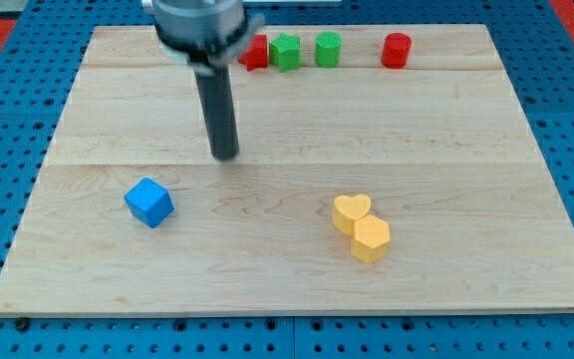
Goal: Place the blue cube to the left of the blue triangle
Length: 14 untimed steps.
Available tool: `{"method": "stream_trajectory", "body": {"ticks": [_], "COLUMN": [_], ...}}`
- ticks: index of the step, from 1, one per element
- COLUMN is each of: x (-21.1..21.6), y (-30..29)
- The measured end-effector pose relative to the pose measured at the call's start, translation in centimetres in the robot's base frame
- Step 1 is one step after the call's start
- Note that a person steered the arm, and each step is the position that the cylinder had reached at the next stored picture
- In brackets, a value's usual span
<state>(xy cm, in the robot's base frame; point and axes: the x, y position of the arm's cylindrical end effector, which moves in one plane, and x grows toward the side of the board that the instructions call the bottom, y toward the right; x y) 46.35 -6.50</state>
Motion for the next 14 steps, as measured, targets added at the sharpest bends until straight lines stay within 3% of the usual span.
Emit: {"method": "stream_trajectory", "body": {"ticks": [1,2,4,6,8,14], "x": [6.0,7.5,1.0,0.0,-6.8,-16.5], "y": [-0.3,-3.9,-14.2,-17.5,-18.2,-12.2]}}
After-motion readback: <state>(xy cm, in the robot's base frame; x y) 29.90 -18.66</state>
